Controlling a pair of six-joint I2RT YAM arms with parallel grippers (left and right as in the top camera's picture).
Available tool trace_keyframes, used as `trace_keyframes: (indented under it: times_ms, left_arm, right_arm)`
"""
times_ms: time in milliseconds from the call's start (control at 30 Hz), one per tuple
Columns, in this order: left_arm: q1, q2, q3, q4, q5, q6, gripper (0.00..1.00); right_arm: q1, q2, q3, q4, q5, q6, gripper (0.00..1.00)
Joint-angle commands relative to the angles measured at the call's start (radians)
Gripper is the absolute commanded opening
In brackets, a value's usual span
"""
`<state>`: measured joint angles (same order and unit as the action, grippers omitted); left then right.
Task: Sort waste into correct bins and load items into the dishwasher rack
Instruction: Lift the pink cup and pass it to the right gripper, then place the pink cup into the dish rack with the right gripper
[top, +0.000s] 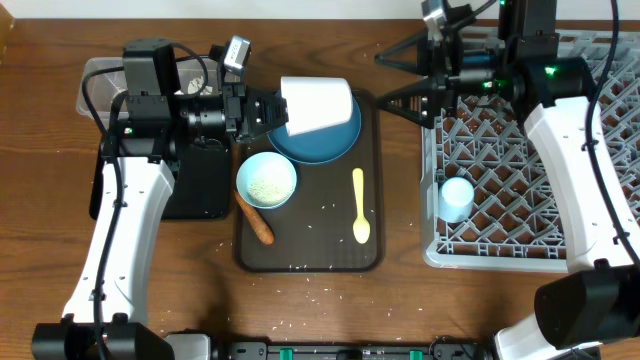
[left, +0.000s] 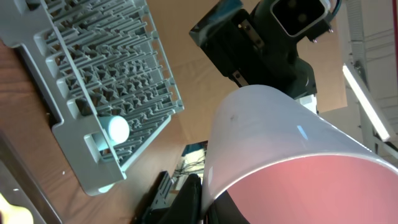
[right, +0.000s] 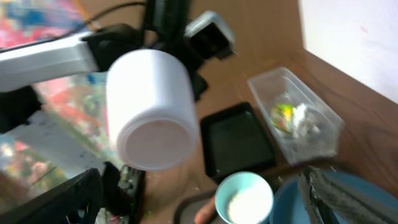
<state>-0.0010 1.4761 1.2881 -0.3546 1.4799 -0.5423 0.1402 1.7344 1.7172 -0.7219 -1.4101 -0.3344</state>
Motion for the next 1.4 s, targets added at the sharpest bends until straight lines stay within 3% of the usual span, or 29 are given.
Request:
trace_keyframes:
  times_ms: [0,133,533,667,1000,1133,1200,1367]
  left_arm:
    - [0.005,0.000,0.014,0.006,0.047,-0.023,0.06]
    - [0.005,0.000,0.014,0.005,0.082,-0.025,0.06]
    - [-0.023,0.000,0.014,0.005,0.090,-0.024,0.06]
    - [-0.039,0.000,0.014,0.006,0.090,-0.023,0.06]
    - [-0.050,0.000,0.014,0.006,0.090,-0.016,0.07]
    - [-0.050,0.000,0.014,0.006,0.090,-0.011,0.17]
    - [-0.050,0.000,0.014,0.006,0.090,0.011,0.28]
    - [-0.050,0.000,0.014,0.006,0.089,0.073,0.44]
  right_arm:
    - [0.031,-0.006,0.001,0.000,-0.120,-0.094,0.99]
    - [0.085,-0.002,0.001,0.005,-0.117,-0.154,0.99]
    - [0.195,0.002,0.001,0.071,-0.135,-0.153,0.99]
    - [0.214,0.002,0.001,0.080,-0.134,-0.153,0.92]
    - [0.224,0.002,0.001,0.078,-0.112,-0.153,0.59]
    - [0.224,0.002,0.001,0.076,-0.111,-0.152,0.56]
    - [0.218,0.002,0.001,0.076,-0.098,-0.135,0.56]
    - [0.169,0.001,0.001,0.076,-0.004,-0.019,0.54]
